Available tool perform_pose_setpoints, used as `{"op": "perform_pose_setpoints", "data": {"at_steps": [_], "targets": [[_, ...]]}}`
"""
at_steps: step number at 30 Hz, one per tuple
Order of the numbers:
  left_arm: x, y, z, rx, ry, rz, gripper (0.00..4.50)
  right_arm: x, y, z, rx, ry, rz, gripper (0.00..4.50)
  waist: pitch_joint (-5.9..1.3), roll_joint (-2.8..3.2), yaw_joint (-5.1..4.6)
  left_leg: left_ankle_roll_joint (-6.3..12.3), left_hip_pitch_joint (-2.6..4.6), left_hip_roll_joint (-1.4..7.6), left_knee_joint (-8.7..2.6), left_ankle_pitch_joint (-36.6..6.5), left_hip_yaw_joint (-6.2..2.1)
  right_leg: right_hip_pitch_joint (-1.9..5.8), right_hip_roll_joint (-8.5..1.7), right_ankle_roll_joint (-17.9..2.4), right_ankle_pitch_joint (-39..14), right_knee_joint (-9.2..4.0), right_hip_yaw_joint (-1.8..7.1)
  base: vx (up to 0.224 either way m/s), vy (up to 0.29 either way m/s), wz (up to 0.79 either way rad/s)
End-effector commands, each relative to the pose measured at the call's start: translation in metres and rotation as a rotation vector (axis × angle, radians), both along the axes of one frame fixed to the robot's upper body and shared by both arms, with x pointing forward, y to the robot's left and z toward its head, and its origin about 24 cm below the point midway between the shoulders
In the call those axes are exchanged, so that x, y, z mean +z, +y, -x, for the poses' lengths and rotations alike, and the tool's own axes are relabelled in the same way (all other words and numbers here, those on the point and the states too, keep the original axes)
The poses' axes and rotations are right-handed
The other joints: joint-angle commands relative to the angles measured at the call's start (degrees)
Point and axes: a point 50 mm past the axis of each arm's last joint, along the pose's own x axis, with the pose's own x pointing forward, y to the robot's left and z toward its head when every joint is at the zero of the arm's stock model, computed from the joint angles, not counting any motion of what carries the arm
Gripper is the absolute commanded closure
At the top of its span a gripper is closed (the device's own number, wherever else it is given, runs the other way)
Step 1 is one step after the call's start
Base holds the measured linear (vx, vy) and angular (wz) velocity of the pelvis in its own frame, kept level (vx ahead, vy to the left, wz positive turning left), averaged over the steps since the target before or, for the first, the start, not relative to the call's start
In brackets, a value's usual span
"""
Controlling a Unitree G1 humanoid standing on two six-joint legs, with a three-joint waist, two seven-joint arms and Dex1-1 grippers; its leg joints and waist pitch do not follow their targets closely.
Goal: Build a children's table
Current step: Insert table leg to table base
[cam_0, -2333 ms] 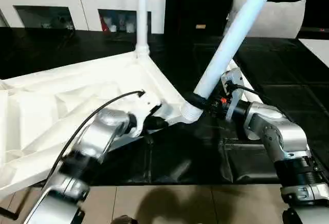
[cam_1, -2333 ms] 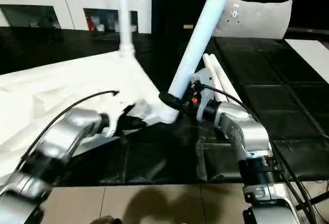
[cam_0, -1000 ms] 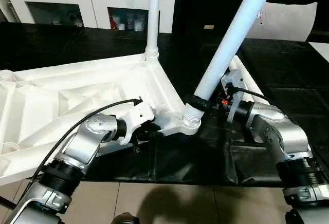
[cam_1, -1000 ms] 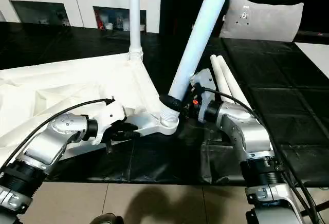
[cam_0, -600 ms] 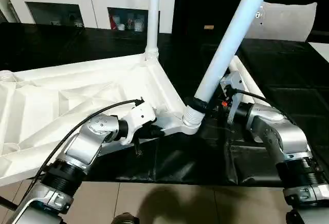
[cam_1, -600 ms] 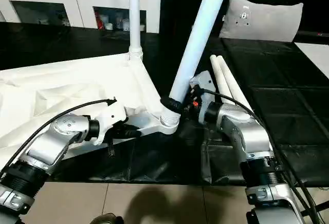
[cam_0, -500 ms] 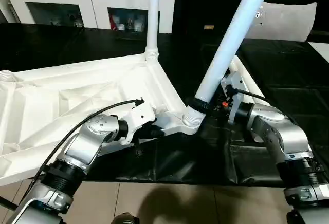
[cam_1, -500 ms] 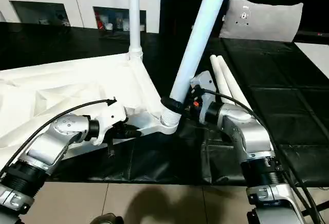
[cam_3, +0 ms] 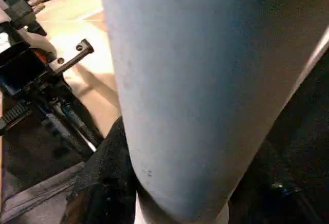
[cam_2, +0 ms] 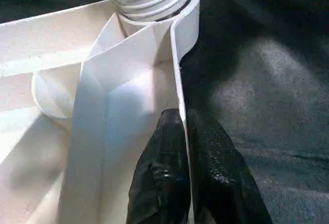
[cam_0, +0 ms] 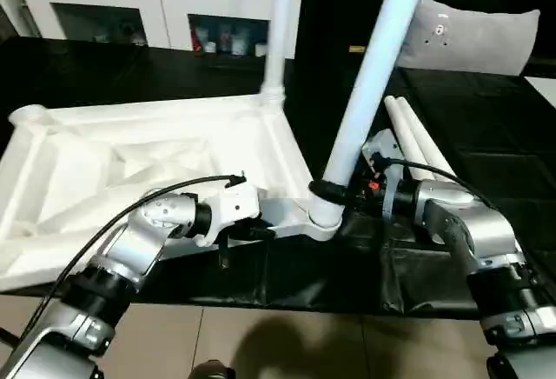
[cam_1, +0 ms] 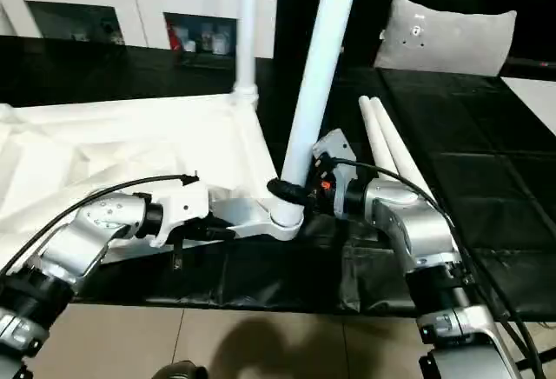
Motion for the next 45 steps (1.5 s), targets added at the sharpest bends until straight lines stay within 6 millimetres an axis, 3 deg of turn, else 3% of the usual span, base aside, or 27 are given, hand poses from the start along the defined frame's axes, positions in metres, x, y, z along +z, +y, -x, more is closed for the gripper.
{"op": "perform_pose_setpoints", "data": {"at_steps": [1,9,11,12,14,15,16,18,20,26,31,32,40,41,45], "targets": [[-0.007,-0.010,0.007,-0.118,0.037,-0.048,4.50,0.004,-0.002,-0.003,0.006,0.005,0.000,2.62,-4.42,-0.03,-0.17,-0.58,2.26,3.55,-3.89,-10.0,-1.63,2.00,-5.29,-11.8,-7.0,-3.94,2.52,0.000,0.000,0.00],[-0.005,-0.010,-0.002,-0.119,0.017,-0.067,4.50,-0.004,-0.005,-0.004,-0.004,0.042,0.003,2.63,-4.42,0.14,0.40,-1.30,2.41,3.63,-3.90,-11.2,-1.62,1.91,-5.39,-11.9,-7.6,-4.06,2.53,0.000,0.000,0.00],[-0.005,-0.011,-0.003,-0.113,0.013,-0.059,4.50,-0.004,-0.007,-0.005,-0.025,0.059,-0.036,2.63,-4.39,0.53,0.44,-1.84,2.52,3.69,-4.01,-12.5,-1.74,1.84,-5.49,-12.0,-8.7,-4.18,2.51,0.000,0.000,0.00],[-0.005,-0.011,-0.003,-0.108,0.009,-0.057,4.50,-0.005,-0.008,-0.005,-0.031,0.066,-0.051,2.63,-4.38,0.39,0.39,-1.94,2.53,3.68,-4.00,-12.9,-1.70,1.86,-5.49,-12.0,-9.0,-4.25,2.54,0.000,0.000,0.00],[-0.006,-0.011,-0.004,-0.095,0.009,-0.051,4.50,-0.011,-0.013,-0.004,-0.064,0.101,-0.095,2.63,-4.37,0.82,0.53,-2.49,2.64,3.71,-4.12,-13.8,-1.83,1.88,-5.46,-12.1,-9.6,-4.31,2.51,0.000,0.000,0.00],[-0.007,-0.010,-0.004,-0.094,0.010,-0.050,4.50,-0.013,-0.014,-0.003,-0.072,0.109,-0.102,2.63,-4.31,0.73,0.54,-2.60,2.71,3.75,-4.17,-14.3,-1.81,1.83,-5.45,-12.1,-9.9,-4.41,2.50,0.000,0.000,0.00],[-0.008,-0.010,-0.004,-0.089,0.014,-0.044,4.50,-0.016,-0.016,-0.001,-0.080,0.122,-0.117,2.63,-4.23,1.09,0.61,-3.01,2.82,3.74,-4.24,-15.7,-1.89,1.84,-5.55,-12.2,-10.8,-4.55,2.50,0.000,0.000,0.00],[-0.009,-0.010,-0.004,-0.086,0.016,-0.040,4.50,-0.018,-0.017,0.000,-0.084,0.130,-0.125,2.63,-4.22,0.85,0.61,-3.34,2.96,3.82,-4.35,-16.6,-1.93,1.86,-5.59,-12.1,-11.5,-4.62,2.50,0.000,0.000,0.00],[-0.010,-0.011,-0.003,-0.072,0.027,-0.017,4.50,-0.026,-0.022,0.006,-0.113,0.138,-0.149,2.63,-4.16,1.20,0.65,-3.85,3.14,3.85,-4.50,-17.7,-2.02,1.82,-5.60,-12.2,-11.6,-4.65,2.53,0.000,0.000,0.00],[-0.011,-0.012,-0.004,-0.021,0.022,0.009,4.50,-0.032,-0.029,0.015,-0.165,0.095,-0.188,2.63,-4.12,1.15,0.89,-3.72,3.28,3.83,-4.60,-18.8,-2.08,1.74,-5.73,-11.8,-13.4,-4.94,2.57,0.000,0.000,0.00],[-0.012,-0.011,-0.005,-0.011,0.020,0.010,4.50,-0.035,-0.029,0.021,-0.149,0.039,-0.080,2.63,-4.10,1.17,0.76,-3.41,3.09,3.77,-4.76,-19.0,-2.28,1.79,-5.82,-10.5,-16.1,-5.24,2.58,0.000,0.000,0.00],[-0.012,-0.011,-0.005,-0.006,0.019,0.011,4.50,-0.037,-0.029,0.021,-0.146,0.024,-0.030,2.63,-4.06,1.49,0.69,-3.46,3.15,3.76,-4.75,-19.4,-2.31,1.71,-5.90,-10.3,-17.2,-5.36,2.64,0.000,0.000,0.00],[-0.012,-0.009,-0.006,-0.005,0.013,-0.007,4.50,-0.043,-0.022,0.023,-0.058,0.007,0.119,2.63,-3.77,1.40,0.26,-3.82,3.46,3.75,-4.97,-23.2,-2.56,1.28,-5.89,-8.9,-23.0,-6.05,2.72,0.000,0.000,0.00],[-0.011,-0.008,-0.008,-0.008,0.009,-0.012,4.50,-0.044,-0.021,0.022,-0.042,0.010,0.131,2.63,-3.76,1.17,0.13,-3.82,3.45,3.74,-4.99,-23.4,-2.66,1.32,-5.94,-8.8,-23.5,-6.02,2.70,0.000,0.000,0.00],[-0.008,-0.007,-0.011,-0.014,0.005,-0.025,4.50,-0.045,-0.019,0.022,-0.003,0.023,0.152,2.63,-3.76,1.16,0.10,-3.71,3.60,3.74,-4.95,-23.7,-2.57,1.08,-5.95,-8.7,-23.6,-6.19,2.80,0.000,0.000,0.00]]}}
